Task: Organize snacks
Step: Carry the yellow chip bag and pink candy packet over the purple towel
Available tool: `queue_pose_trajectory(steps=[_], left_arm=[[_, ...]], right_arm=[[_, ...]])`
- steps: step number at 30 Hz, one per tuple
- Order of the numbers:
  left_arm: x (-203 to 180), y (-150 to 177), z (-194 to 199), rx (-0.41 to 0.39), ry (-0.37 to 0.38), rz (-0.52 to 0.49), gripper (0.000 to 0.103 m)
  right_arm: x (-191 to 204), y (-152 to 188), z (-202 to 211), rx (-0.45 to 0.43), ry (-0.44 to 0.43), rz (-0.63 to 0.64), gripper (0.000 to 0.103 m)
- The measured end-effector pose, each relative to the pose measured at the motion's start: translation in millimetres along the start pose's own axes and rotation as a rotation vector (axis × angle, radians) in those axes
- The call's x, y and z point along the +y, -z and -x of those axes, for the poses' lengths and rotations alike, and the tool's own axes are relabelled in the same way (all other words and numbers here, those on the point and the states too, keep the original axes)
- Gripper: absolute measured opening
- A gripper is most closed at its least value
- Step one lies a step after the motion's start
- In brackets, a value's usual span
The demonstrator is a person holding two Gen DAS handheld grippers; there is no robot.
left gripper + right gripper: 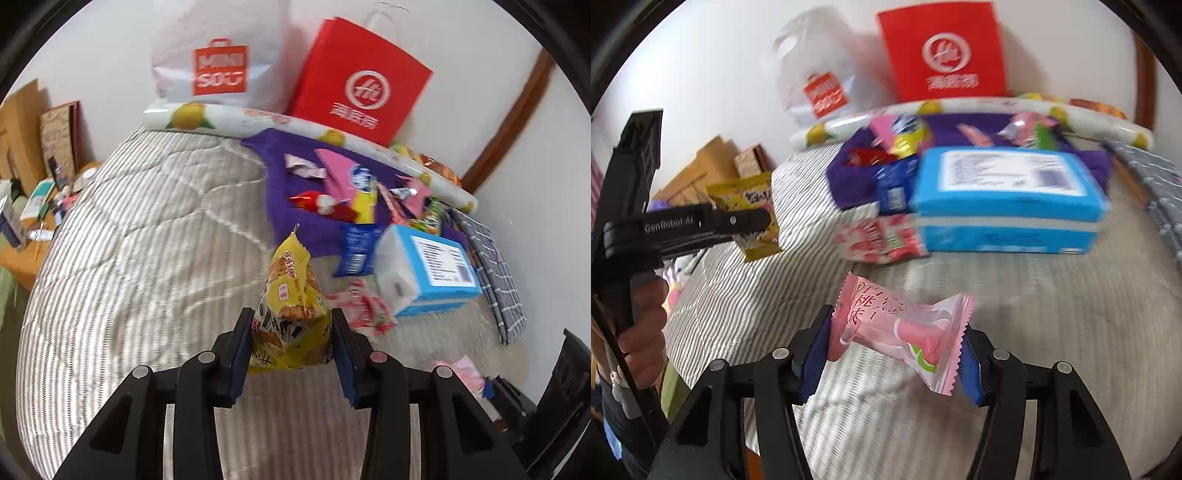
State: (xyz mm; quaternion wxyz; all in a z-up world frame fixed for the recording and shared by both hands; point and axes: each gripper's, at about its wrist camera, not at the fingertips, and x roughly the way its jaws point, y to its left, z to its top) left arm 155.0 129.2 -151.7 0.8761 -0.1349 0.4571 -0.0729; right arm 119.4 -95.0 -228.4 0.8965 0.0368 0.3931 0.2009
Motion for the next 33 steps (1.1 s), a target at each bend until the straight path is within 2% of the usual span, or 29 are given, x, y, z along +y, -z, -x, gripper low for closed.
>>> queue_pose_trajectory(steps=[8, 15, 26, 33], left_arm=[[-50, -9, 1, 0.0, 0.049, -0.075, 0.038], [-76, -24, 0, 0.0, 0.084, -0.089, 0.038], [-79, -60, -3, -0.018, 0.107, -0.067, 0.038], [-68, -89, -12, -0.03, 0.092, -0.046, 0.038]], right_arm=[[-54, -22, 54, -0.095, 0.05, -0.091, 0.06], [-86, -43, 74, -0.144, 0.069, -0.129, 0.06], [-99, -100, 76, -0.21, 0.075, -0.101, 0.06], [-108, -138, 55, -0.22, 0.078, -0.099, 0.06]])
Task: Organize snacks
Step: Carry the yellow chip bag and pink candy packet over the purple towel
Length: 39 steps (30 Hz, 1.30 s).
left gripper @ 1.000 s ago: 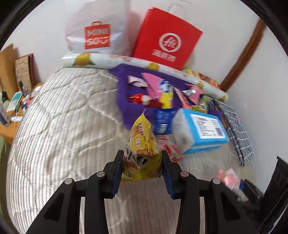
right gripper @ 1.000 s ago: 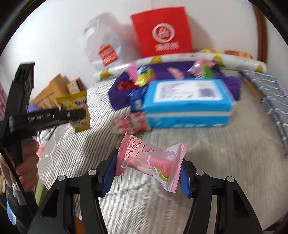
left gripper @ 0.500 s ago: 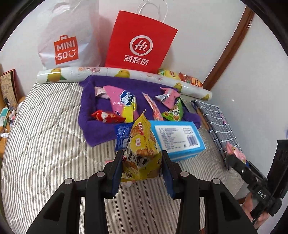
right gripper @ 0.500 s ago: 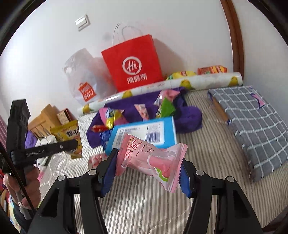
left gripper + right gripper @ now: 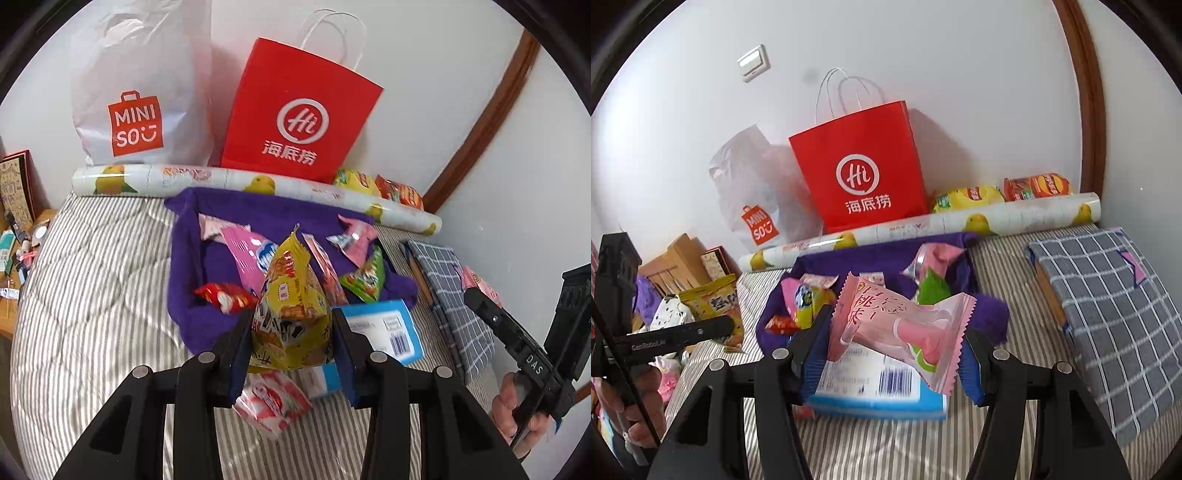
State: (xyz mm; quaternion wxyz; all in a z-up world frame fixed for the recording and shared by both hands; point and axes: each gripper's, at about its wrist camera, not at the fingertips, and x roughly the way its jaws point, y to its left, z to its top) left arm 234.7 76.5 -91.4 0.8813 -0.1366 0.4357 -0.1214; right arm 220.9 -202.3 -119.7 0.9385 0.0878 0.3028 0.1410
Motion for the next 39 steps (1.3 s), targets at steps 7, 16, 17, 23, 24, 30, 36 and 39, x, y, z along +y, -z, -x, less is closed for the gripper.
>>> queue_pose_trajectory(steps=[7, 16, 17, 23, 24, 30, 36, 39], left_arm=[[7, -31, -16, 0.001, 0.001, 0.013, 0.038], [-1, -69, -36, -0.011, -0.012, -0.013, 0.038], [-3, -75, -38, -0.01, -0.022, -0.022, 0.038], [-10, -92, -57, -0.013, -0.029, -0.048, 0.038], [-10, -93, -63, -0.005, -0.023, -0.045, 0.038], [-13, -102, -89, 0.031, -0.033, -0.045, 0.038], [-22, -112, -105, 0.024, -0.051, -0.052, 0.038], [-20, -112, -115, 0.03, -0.06, -0.044, 0.038]], right_arm=[[0, -32, -34, -0.002, -0.028, -0.017, 0.06], [19, -74, -74, -0.02, -0.03, 0.046, 0.06], [21, -77, -79, -0.019, -0.023, 0.053, 0.06], [13, -79, -116, 0.031, -0.062, 0.024, 0.06], [12, -77, -122, 0.039, -0.063, 0.025, 0.06], [-1, -54, -159, 0.13, -0.083, -0.001, 0.06], [8, -39, -170, 0.181, -0.071, 0.061, 0.06], [10, -34, -175, 0.204, -0.063, 0.079, 0.06]])
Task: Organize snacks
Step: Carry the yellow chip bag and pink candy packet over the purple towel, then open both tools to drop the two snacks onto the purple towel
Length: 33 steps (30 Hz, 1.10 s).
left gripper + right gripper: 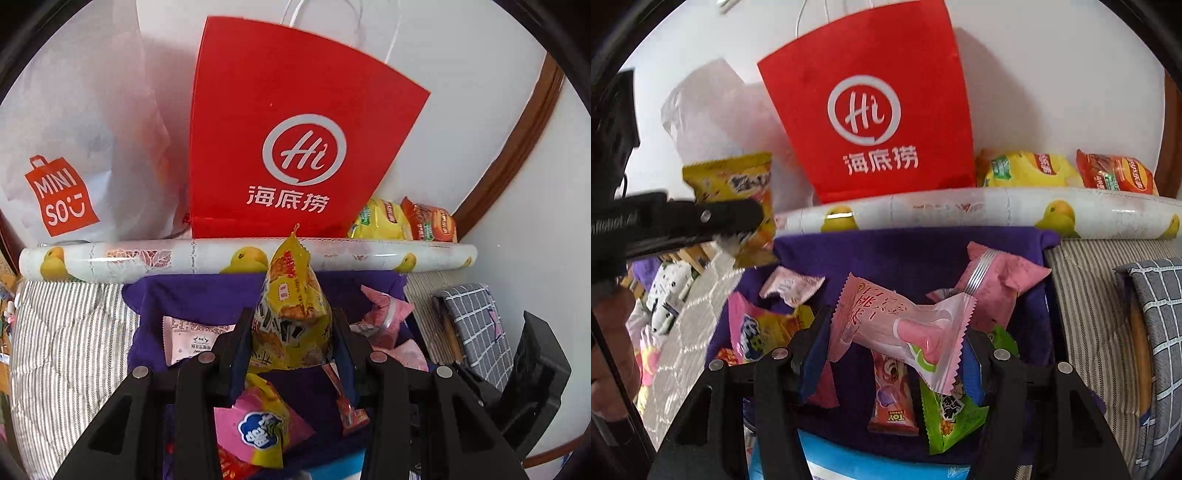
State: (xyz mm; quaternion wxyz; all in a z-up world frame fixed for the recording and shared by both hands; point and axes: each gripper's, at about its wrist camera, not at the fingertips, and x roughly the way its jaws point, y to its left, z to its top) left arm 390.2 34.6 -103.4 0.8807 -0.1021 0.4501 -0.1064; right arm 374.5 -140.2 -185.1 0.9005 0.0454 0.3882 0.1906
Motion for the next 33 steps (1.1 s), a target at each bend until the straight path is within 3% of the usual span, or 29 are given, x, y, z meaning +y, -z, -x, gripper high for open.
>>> queue_pose_trajectory(steps=[5, 14, 19, 26, 33], left_arm=[[13, 4, -17, 0.035, 0.042, 0.061, 0.038], [11, 9, -27, 0.078, 0.043, 0.052, 0.038], [6, 12, -33, 0.092, 0.044, 0.041, 0.038], [-1, 18, -45, 0.14, 0.065, 0.024, 0.038], [-12, 24, -55, 0.169, 0.062, -0.009, 0.038]], right_arm=[[-8, 3, -10, 0.052, -0.016, -0.025, 0.062], [-9, 5, -18, 0.099, -0.03, -0.031, 0.064], [-12, 3, -6, 0.06, -0.036, -0.043, 0.066], [-30, -2, 33, -0.098, -0.01, -0.083, 0.07], [-52, -3, 35, -0.114, -0.008, -0.167, 0.07]])
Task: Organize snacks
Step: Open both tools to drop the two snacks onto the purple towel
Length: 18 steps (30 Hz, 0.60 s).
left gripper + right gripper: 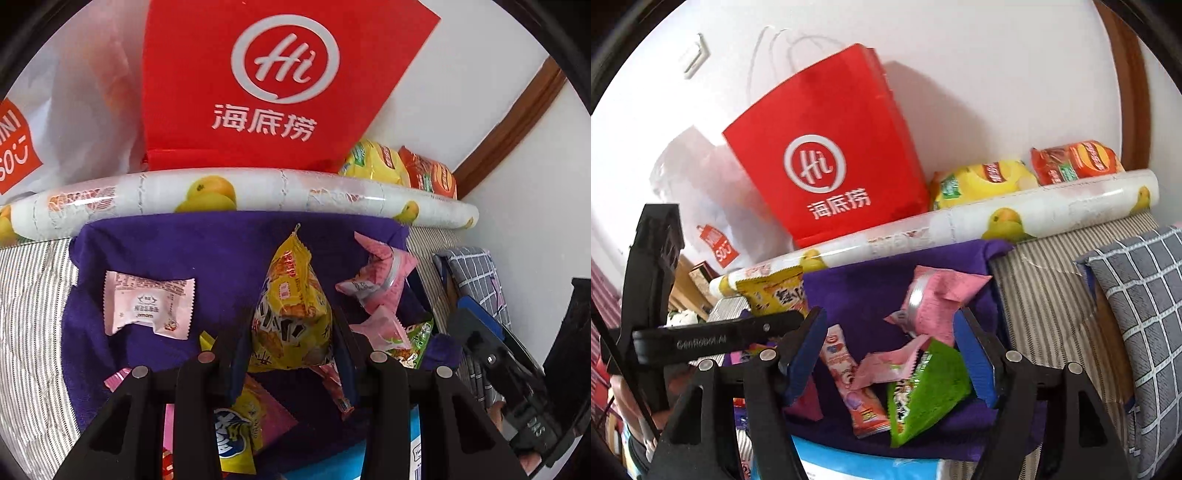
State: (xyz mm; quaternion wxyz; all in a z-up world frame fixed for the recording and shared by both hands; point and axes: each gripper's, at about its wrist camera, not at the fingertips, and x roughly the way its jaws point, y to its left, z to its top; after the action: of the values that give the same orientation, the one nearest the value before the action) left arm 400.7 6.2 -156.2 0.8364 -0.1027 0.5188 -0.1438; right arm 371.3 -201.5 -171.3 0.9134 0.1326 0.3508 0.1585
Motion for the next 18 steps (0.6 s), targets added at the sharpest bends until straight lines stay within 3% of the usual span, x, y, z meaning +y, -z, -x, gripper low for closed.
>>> queue_pose_trajectory(steps=[5, 13, 18], left_arm=[[-4, 2, -8, 0.031, 0.032, -0.007, 0.039], [-7, 5, -20, 0.081, -0.007, -0.016, 0.039], [-7, 3, -16, 0.08, -0.015, -0.01, 0.064]], right_arm=[[-8, 0, -7, 0.019, 0.017, -0.032, 0.07], [-8, 1, -6, 0.013, 0.03, -0.024, 0.07], [-4, 2, -8, 0.017, 0.037, -0.004, 0.07]])
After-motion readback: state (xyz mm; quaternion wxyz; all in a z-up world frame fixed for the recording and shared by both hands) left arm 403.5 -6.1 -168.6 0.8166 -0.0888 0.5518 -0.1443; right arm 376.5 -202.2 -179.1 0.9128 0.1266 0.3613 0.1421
